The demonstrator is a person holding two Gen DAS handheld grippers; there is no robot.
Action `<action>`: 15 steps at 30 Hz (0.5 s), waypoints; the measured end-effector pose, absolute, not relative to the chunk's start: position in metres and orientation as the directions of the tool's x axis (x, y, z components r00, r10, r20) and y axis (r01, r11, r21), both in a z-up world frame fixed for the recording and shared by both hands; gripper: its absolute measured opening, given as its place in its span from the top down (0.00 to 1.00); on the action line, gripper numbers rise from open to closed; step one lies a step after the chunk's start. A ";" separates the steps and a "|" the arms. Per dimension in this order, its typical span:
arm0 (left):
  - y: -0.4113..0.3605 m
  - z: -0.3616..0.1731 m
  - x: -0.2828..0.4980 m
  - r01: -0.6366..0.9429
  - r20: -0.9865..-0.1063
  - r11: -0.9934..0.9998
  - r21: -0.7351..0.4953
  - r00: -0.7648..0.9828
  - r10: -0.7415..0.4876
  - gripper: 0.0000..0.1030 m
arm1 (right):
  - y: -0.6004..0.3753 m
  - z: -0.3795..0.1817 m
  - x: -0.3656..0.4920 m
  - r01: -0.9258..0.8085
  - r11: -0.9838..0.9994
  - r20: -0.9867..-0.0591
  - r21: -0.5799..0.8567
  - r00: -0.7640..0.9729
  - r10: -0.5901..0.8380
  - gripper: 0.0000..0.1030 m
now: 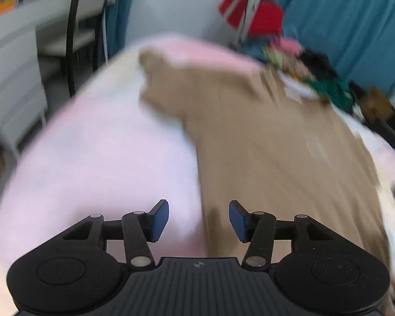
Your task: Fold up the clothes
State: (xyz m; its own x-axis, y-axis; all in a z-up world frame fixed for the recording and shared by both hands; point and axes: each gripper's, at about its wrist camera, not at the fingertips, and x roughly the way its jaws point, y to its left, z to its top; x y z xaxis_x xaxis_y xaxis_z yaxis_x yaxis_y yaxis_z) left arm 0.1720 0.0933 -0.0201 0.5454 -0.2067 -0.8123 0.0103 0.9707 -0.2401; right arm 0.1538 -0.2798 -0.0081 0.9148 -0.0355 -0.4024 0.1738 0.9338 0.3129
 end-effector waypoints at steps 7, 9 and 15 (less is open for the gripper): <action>0.107 -0.028 0.087 -0.035 -0.873 0.943 -0.332 0.390 -0.293 0.45 | -0.282 0.011 0.120 0.196 0.939 -0.385 0.282 0.920 -0.076 0.00; 0.104 -0.031 0.077 -0.032 -0.891 0.943 -0.333 0.338 -0.303 0.45 | -0.284 0.015 0.109 0.207 0.938 -0.384 0.278 0.919 -0.089 0.00; 0.083 -0.029 0.061 0.069 -0.913 0.946 -0.315 0.252 -0.323 0.63 | -0.287 0.025 0.082 0.200 0.945 -0.386 0.261 0.918 -0.088 0.00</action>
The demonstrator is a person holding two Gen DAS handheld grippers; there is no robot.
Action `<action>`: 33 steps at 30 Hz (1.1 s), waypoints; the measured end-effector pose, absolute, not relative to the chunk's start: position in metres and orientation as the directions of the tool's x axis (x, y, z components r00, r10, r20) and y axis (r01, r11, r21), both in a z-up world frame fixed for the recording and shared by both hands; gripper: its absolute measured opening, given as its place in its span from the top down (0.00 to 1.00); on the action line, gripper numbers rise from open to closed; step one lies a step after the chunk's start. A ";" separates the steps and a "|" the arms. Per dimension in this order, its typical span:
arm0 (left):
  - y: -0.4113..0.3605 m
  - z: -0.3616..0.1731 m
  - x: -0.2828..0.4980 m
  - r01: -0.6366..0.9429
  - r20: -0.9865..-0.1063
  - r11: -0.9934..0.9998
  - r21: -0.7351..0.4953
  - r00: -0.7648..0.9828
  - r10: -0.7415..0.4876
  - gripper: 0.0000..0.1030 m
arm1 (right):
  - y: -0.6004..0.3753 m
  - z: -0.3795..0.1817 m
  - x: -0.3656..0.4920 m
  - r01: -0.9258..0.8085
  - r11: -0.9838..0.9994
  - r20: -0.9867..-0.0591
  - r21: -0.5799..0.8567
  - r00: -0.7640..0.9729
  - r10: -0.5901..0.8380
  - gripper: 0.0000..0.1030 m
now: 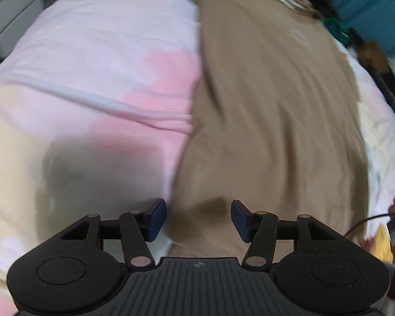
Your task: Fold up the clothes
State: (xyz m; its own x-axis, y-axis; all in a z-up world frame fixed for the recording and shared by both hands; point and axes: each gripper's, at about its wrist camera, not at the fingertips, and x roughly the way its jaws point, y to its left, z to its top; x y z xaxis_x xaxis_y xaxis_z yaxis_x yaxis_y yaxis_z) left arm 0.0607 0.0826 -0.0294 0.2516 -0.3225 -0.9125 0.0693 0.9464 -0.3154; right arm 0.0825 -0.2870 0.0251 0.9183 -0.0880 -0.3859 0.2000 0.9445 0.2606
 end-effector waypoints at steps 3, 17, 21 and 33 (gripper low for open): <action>0.070 -0.021 0.053 0.167 -0.933 0.962 -0.214 0.256 -0.252 0.97 | -0.281 0.030 0.072 0.167 0.954 -0.378 0.250 0.924 -0.063 0.00; 0.057 0.016 0.025 0.079 -0.935 0.996 0.037 0.354 0.007 0.74 | -0.279 0.037 0.060 0.141 0.961 -0.344 0.236 0.938 -0.053 0.00; 0.044 0.034 0.017 0.054 -0.896 0.998 0.041 0.443 0.013 0.56 | -0.278 0.039 0.060 0.139 0.962 -0.333 0.237 0.941 -0.054 0.00; -0.034 0.075 0.048 0.158 -0.647 0.986 -0.055 0.746 -0.156 0.43 | -0.273 0.045 0.056 0.120 0.970 -0.291 0.213 0.955 -0.054 0.00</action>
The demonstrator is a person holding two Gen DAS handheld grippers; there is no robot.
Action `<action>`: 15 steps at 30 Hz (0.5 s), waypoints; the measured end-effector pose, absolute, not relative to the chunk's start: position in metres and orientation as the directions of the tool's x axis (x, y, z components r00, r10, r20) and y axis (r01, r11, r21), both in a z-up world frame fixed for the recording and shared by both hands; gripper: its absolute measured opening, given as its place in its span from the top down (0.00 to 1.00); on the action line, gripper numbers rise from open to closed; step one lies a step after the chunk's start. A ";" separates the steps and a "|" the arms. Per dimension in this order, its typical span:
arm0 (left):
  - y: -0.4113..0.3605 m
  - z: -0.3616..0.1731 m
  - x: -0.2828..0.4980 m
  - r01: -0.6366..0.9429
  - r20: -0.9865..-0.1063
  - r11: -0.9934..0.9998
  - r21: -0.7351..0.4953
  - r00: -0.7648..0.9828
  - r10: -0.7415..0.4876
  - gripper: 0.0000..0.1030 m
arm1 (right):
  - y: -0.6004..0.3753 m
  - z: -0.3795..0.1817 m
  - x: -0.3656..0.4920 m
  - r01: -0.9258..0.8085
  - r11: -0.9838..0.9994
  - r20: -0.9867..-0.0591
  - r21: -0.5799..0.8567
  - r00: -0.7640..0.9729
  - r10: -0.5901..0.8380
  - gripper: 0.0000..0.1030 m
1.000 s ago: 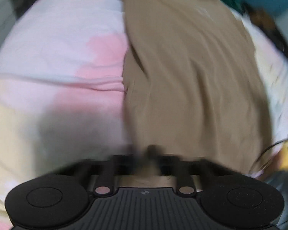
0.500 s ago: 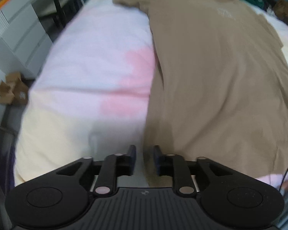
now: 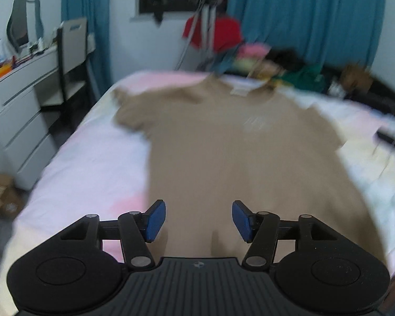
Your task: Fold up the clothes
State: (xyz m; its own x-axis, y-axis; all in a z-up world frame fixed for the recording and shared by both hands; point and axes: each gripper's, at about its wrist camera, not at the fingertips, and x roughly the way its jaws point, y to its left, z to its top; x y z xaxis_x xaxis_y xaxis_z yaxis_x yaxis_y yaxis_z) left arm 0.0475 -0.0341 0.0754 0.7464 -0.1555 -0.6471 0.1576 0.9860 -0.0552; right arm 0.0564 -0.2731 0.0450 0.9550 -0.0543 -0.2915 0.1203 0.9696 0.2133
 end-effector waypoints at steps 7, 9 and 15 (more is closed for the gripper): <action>-0.081 0.042 0.077 0.254 -0.531 0.966 -0.053 0.812 -0.243 0.31 | -0.273 0.043 0.059 0.113 0.972 -0.297 0.205 0.954 -0.048 0.00; -0.078 0.025 0.077 0.255 -0.501 0.967 -0.021 0.834 -0.231 0.25 | -0.274 0.041 0.061 0.099 0.969 -0.304 0.228 0.952 -0.026 0.00; -0.051 -0.019 0.082 0.199 -0.514 0.978 -0.054 0.835 -0.198 0.08 | -0.275 0.032 0.075 0.095 0.956 -0.336 0.279 0.942 0.004 0.00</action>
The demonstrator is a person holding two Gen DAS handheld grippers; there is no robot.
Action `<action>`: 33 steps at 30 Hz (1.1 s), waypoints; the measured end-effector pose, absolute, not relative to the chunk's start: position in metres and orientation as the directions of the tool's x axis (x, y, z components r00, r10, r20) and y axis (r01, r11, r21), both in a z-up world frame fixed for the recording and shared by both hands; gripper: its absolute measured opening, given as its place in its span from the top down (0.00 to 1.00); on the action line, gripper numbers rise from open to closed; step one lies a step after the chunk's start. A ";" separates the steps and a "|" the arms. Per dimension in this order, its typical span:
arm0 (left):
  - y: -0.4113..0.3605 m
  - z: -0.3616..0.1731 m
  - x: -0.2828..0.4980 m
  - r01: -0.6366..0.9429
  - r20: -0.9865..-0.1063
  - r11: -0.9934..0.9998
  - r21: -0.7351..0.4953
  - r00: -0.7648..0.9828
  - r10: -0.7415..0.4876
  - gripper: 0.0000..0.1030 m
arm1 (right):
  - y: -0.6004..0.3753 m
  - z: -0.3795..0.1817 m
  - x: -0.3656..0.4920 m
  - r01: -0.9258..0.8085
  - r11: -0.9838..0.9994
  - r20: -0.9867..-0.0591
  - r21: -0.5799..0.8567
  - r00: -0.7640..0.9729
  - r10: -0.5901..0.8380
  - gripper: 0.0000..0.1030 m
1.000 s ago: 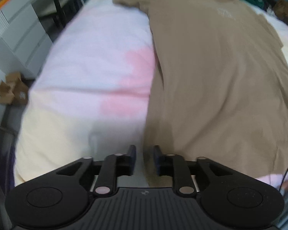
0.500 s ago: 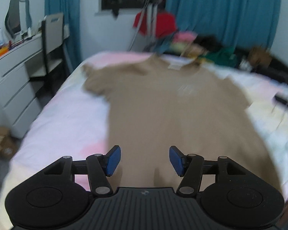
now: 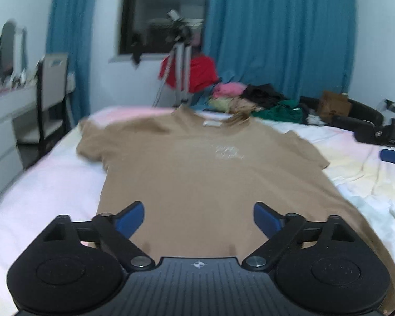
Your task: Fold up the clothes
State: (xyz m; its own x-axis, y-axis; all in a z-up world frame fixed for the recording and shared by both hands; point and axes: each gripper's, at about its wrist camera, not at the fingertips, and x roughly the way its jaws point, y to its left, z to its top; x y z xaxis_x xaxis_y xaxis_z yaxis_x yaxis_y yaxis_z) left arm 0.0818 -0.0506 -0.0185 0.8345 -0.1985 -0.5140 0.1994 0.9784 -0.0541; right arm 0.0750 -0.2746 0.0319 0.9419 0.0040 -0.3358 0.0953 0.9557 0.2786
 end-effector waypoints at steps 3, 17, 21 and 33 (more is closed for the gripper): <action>-0.045 -0.023 0.086 0.163 -0.530 0.985 -0.058 0.831 -0.169 0.01 | -0.273 0.029 0.080 0.101 0.954 -0.349 0.283 0.937 0.004 0.00; -0.033 -0.027 0.081 0.120 -0.530 0.988 -0.094 0.834 -0.152 0.00 | -0.284 0.028 0.080 0.109 0.936 -0.350 0.334 0.937 0.016 0.00; -0.036 -0.029 0.080 0.111 -0.536 0.989 -0.095 0.832 -0.145 0.00 | -0.292 0.026 0.080 0.117 0.921 -0.354 0.372 0.935 0.024 0.00; -0.048 -0.039 0.079 0.107 -0.553 0.993 -0.048 0.825 -0.116 0.00 | -0.380 0.009 0.129 0.195 0.684 -0.312 0.703 0.949 0.051 0.01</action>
State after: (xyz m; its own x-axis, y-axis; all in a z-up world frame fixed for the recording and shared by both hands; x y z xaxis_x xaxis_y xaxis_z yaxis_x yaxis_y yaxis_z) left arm 0.0790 -0.0476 -0.0394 0.8253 -0.1159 -0.5526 0.1071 0.9931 -0.0483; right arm 0.1294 -0.3797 0.0091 0.9487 0.0507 -0.3119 0.1946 0.6842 0.7029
